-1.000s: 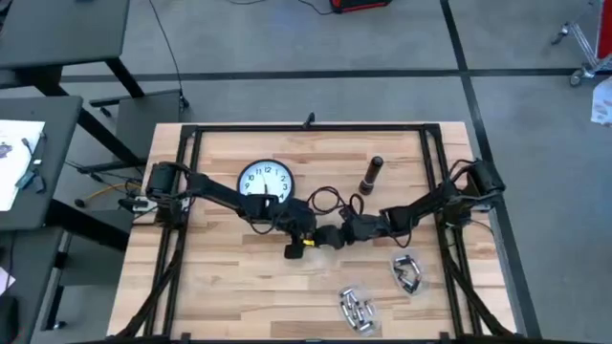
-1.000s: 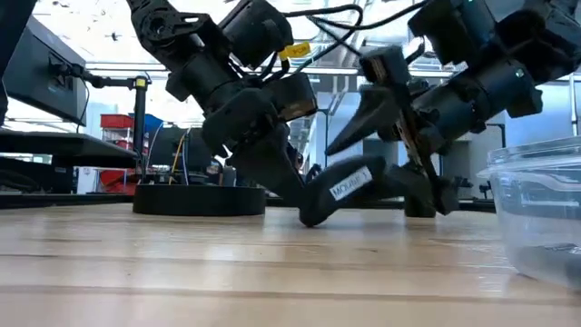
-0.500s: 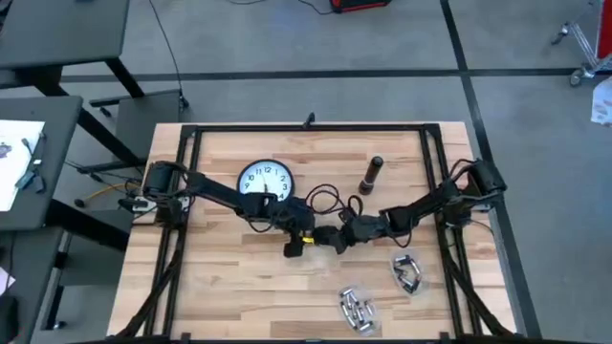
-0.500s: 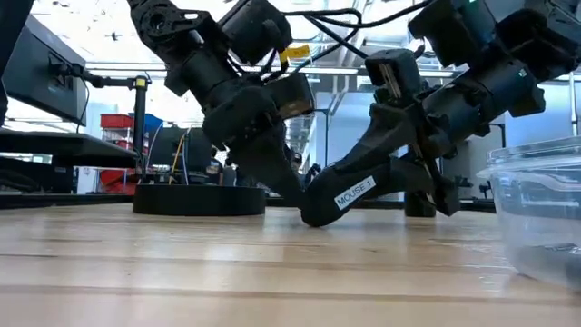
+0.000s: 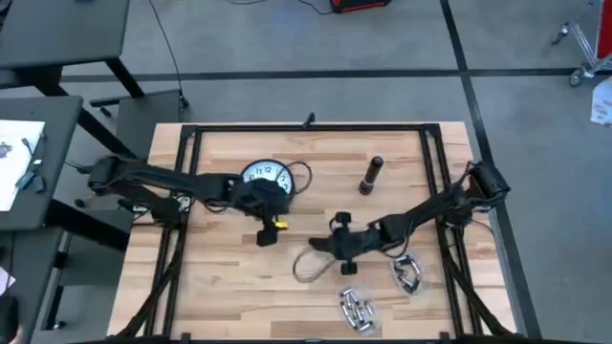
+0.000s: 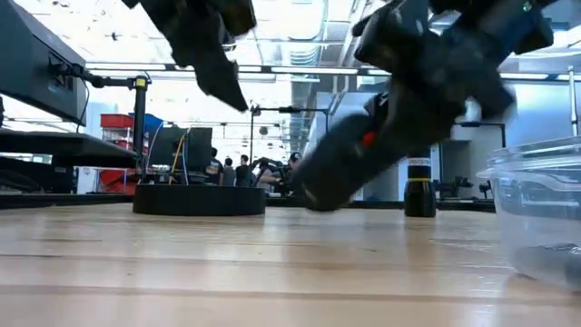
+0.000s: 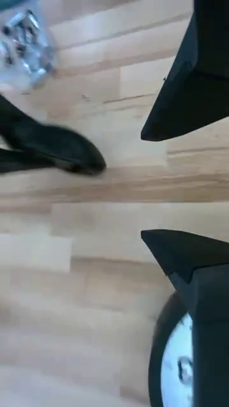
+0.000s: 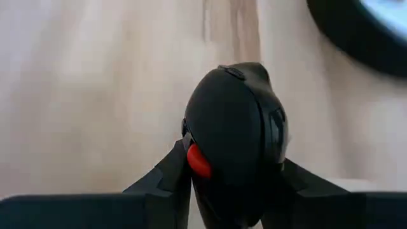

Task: Insert battery
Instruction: Prepare the black computer mouse, then insert the brown battery into the black computer mouse battery compartment

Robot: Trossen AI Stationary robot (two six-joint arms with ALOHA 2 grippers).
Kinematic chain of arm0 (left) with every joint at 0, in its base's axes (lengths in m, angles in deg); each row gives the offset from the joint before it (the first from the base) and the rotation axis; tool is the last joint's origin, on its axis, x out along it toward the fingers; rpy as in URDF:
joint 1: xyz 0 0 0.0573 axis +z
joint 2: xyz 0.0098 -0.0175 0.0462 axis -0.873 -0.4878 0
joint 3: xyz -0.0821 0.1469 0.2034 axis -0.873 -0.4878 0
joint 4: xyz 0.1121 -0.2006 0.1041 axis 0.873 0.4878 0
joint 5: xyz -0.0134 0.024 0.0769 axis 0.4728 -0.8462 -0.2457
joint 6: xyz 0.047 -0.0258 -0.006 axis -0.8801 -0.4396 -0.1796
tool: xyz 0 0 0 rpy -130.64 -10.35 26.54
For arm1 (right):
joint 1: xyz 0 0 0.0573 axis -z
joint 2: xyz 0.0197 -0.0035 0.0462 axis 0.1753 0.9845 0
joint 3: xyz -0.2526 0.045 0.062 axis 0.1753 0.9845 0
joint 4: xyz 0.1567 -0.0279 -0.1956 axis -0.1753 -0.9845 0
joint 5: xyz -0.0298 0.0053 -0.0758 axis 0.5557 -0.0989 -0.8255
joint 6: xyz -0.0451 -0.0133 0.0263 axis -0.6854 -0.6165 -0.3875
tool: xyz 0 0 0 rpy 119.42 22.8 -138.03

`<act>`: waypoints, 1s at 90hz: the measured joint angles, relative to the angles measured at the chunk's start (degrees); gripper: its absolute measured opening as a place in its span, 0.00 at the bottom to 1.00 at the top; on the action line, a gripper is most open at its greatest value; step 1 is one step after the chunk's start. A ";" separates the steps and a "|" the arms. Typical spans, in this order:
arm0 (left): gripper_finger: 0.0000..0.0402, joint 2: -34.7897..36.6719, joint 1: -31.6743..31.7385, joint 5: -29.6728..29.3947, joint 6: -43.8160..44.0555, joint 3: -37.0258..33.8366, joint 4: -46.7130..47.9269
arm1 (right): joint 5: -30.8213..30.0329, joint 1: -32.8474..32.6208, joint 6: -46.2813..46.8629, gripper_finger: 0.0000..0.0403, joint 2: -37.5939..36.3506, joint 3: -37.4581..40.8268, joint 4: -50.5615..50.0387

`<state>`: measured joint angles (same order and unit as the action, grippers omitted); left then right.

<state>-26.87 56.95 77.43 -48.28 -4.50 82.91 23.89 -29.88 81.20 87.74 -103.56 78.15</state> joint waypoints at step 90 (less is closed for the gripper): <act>0.54 5.69 -0.02 -1.53 1.36 0.00 4.86 | -9.95 -6.00 -0.32 0.73 4.00 -10.57 -8.98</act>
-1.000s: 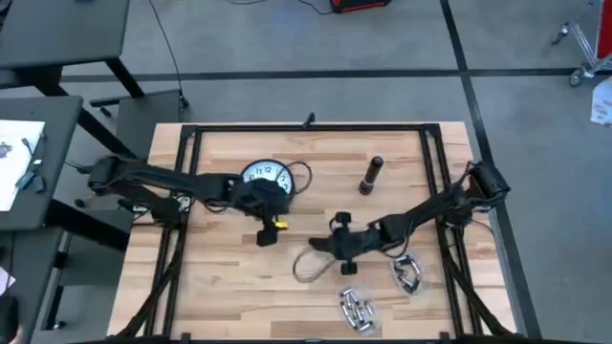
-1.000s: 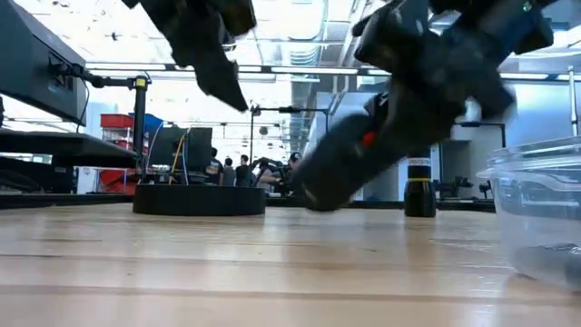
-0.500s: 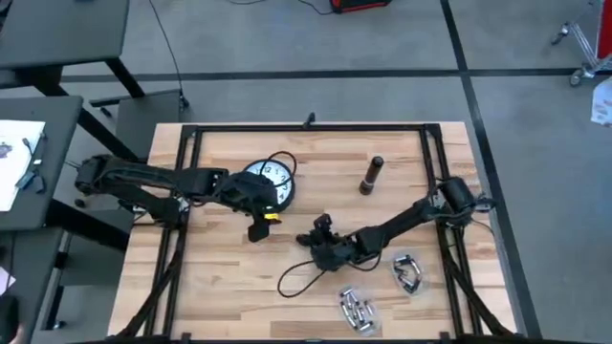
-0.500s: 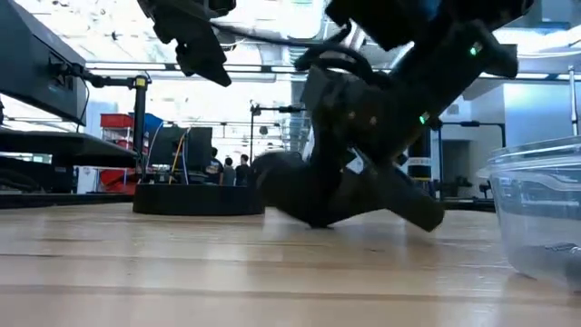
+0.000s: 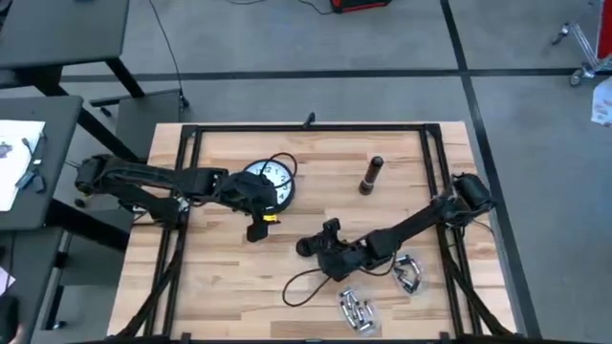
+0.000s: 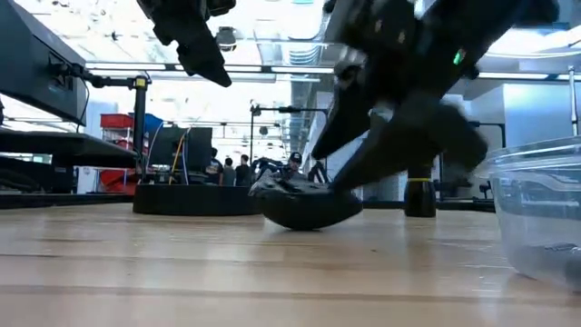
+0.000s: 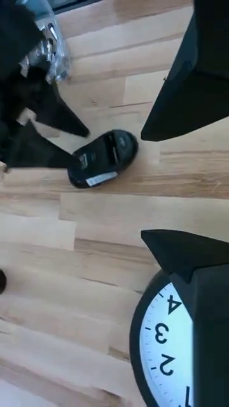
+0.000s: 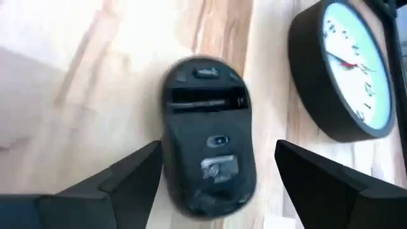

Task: Insert battery
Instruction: Insert the brown battery into the black computer mouse battery compartment

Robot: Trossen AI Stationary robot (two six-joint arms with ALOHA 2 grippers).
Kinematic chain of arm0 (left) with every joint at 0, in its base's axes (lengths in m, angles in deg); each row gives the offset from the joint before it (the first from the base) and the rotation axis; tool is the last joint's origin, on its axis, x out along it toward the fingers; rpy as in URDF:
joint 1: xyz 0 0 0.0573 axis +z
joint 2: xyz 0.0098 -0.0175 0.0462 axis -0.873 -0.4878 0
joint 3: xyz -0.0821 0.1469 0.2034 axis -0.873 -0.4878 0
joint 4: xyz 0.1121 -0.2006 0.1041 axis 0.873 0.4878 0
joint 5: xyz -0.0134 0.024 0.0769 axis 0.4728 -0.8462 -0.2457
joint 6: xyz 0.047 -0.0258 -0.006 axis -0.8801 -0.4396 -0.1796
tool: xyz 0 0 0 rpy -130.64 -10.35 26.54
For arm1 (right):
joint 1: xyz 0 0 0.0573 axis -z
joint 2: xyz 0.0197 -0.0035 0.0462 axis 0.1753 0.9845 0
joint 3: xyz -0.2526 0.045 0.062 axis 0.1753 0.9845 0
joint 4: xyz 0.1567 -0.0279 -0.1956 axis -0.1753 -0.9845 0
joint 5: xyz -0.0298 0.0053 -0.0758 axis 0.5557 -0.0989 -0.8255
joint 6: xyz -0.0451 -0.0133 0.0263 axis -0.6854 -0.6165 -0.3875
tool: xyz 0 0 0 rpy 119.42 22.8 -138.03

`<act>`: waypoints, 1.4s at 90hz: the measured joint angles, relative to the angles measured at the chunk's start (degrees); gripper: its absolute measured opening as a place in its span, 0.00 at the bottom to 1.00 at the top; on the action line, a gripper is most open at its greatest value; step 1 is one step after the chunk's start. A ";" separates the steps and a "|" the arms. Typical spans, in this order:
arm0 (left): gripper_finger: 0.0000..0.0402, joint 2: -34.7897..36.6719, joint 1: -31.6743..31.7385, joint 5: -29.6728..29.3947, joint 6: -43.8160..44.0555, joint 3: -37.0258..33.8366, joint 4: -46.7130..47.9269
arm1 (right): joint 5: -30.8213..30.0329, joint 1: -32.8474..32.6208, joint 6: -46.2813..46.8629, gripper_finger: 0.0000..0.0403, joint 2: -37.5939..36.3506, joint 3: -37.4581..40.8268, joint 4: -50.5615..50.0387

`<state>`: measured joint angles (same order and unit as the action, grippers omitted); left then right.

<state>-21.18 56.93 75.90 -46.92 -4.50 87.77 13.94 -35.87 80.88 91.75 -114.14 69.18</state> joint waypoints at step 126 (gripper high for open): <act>0.54 0.00 0.02 0.00 0.63 0.00 0.83 | 25.75 -21.82 81.40 0.35 -23.55 21.18 -30.07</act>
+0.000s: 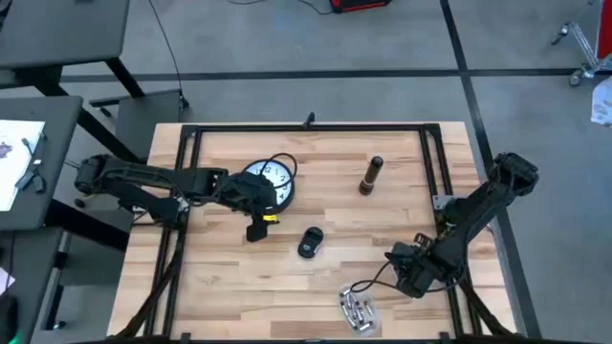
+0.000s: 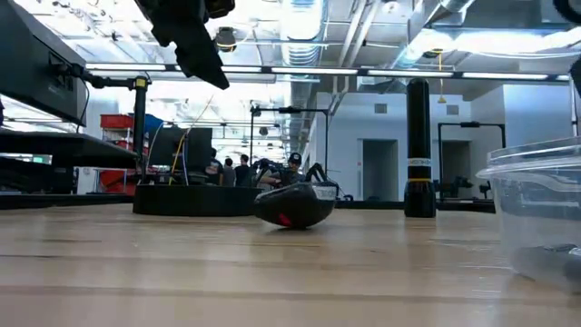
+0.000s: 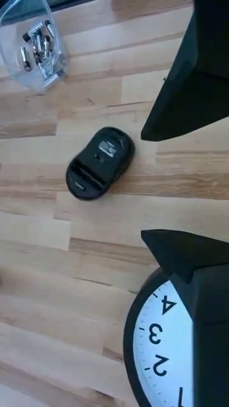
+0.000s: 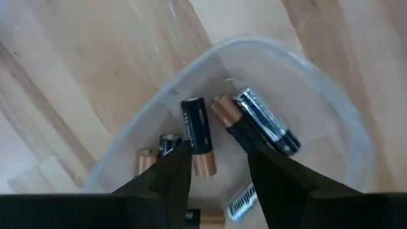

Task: Insert battery
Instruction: Insert the brown battery into the black computer mouse battery compartment

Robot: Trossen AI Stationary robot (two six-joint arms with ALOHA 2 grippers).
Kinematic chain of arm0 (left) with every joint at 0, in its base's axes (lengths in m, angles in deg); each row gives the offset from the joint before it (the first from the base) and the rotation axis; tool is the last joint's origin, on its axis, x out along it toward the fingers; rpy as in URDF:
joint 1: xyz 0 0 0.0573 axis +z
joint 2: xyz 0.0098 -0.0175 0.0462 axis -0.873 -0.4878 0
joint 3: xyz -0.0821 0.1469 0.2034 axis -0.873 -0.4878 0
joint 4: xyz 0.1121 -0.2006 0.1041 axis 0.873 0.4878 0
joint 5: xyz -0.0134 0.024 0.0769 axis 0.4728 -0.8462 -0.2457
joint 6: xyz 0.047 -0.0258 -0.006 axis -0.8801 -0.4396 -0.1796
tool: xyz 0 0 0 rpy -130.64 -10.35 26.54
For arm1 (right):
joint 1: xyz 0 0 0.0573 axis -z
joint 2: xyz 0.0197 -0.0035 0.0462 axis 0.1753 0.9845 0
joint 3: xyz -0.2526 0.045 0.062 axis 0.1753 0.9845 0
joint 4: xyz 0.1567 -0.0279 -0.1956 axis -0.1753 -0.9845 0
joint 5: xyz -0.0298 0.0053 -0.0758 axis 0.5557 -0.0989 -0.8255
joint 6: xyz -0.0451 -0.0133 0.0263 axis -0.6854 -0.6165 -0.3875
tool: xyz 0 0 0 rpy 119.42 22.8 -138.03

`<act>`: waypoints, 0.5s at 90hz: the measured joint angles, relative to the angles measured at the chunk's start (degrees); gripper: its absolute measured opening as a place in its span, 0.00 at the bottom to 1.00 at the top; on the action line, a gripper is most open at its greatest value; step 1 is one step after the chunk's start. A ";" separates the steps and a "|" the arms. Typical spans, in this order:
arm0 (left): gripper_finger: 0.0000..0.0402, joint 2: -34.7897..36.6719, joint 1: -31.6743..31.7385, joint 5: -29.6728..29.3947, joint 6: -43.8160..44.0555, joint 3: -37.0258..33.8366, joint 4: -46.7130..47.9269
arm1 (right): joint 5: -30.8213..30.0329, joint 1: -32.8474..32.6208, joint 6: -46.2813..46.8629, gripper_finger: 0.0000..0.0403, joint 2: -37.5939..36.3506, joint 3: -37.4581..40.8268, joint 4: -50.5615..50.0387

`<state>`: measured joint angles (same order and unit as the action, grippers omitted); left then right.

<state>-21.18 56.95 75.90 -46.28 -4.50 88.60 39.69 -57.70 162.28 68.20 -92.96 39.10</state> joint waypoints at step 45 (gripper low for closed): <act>0.54 0.00 0.09 -0.59 0.46 0.00 -0.02 | 1.04 0.12 -0.28 0.18 -0.20 7.28 8.72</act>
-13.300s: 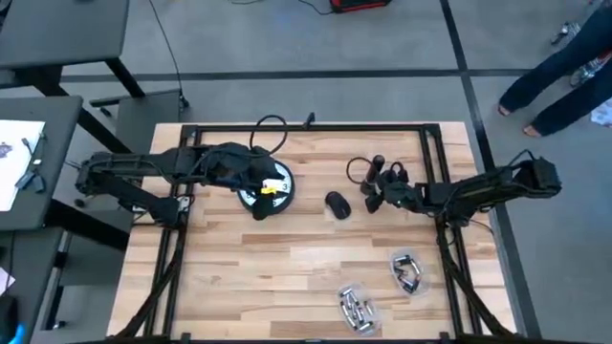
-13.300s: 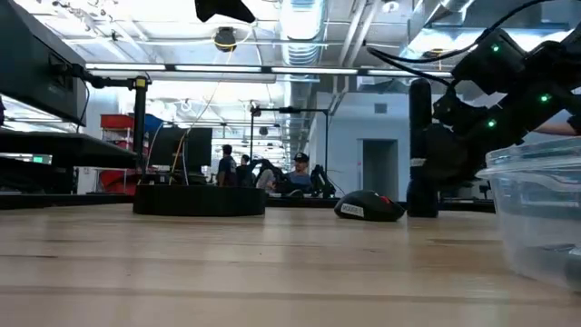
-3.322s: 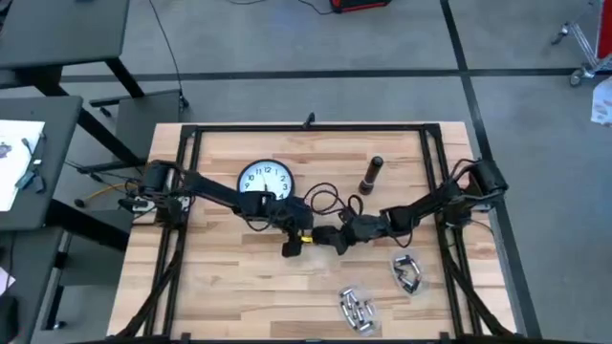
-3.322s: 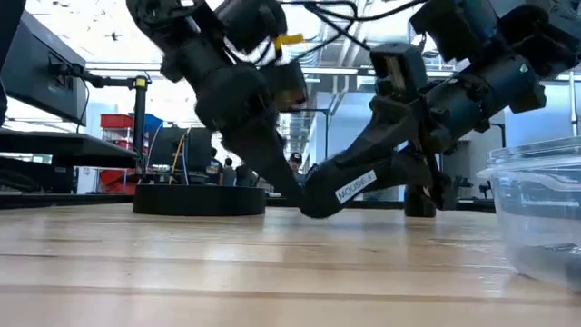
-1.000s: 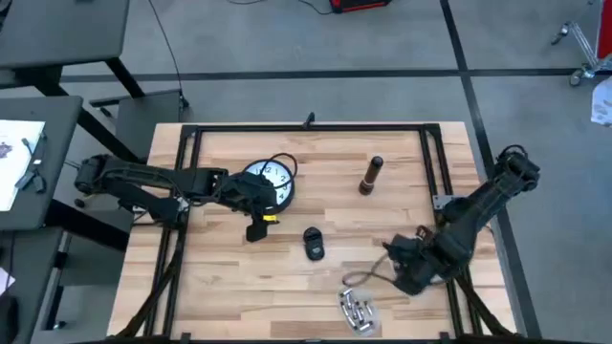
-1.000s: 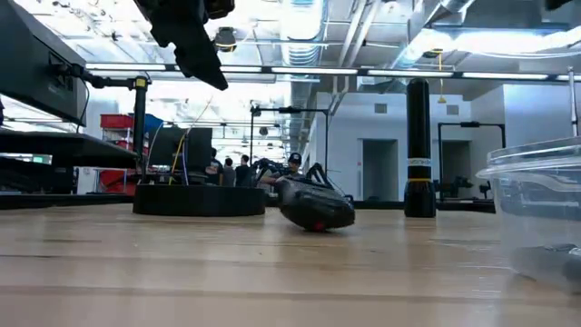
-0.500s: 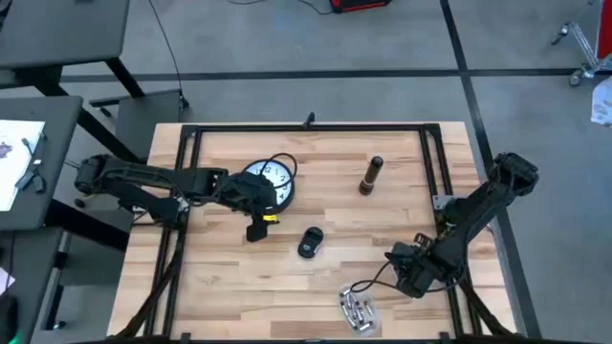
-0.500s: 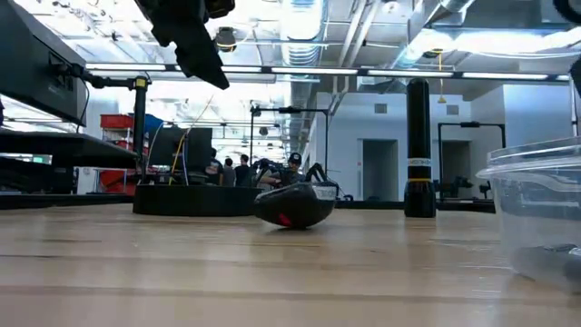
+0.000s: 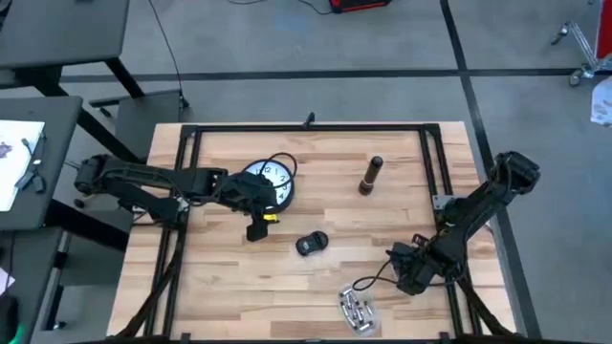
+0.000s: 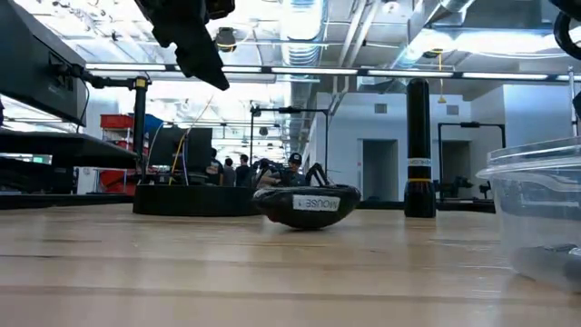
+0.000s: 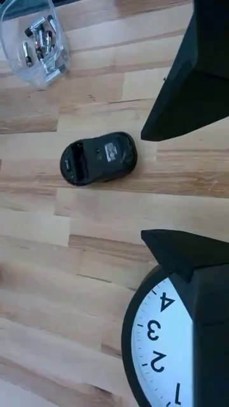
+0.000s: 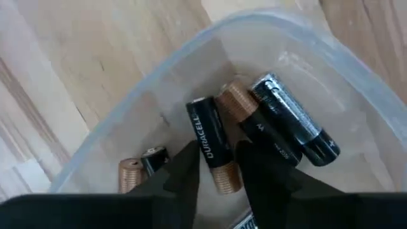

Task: Insert battery
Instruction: Insert the brown battery into the black computer mouse battery compartment

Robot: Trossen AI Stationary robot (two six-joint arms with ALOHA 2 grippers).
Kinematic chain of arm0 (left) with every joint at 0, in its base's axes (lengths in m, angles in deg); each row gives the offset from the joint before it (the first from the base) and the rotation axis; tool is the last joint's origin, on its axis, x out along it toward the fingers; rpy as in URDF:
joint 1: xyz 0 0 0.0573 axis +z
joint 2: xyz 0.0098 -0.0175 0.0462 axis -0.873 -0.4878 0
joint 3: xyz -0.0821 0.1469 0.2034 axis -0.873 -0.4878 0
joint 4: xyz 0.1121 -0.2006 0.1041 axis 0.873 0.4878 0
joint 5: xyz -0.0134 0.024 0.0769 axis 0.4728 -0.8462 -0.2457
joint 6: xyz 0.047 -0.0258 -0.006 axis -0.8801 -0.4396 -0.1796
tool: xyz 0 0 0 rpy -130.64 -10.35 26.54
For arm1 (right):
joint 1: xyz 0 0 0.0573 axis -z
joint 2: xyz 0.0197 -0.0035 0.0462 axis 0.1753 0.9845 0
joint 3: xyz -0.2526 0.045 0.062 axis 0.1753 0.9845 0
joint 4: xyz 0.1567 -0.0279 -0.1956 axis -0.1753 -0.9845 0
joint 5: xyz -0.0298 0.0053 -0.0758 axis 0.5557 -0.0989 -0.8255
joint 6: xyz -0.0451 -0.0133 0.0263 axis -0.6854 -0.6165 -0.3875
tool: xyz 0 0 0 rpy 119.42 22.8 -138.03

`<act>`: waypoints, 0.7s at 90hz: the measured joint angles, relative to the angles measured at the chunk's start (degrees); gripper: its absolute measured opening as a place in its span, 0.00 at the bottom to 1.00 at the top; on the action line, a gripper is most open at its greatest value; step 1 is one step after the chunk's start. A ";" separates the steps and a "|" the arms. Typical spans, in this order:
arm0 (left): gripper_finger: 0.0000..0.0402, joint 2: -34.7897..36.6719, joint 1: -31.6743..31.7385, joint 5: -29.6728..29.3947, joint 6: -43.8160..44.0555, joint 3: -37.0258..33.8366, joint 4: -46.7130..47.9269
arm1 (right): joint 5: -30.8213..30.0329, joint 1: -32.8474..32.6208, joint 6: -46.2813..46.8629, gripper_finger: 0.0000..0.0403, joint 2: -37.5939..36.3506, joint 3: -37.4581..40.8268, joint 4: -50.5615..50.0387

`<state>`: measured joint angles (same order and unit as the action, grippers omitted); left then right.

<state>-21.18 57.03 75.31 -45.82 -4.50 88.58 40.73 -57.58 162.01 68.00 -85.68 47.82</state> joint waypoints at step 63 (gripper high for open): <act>0.54 -2.48 0.61 0.18 0.03 -0.23 -0.63 | -1.20 1.57 10.45 0.05 -9.99 -14.57 -6.03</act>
<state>-23.66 57.65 75.49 -45.79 -4.73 87.95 39.53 -56.01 172.45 58.01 -100.25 41.79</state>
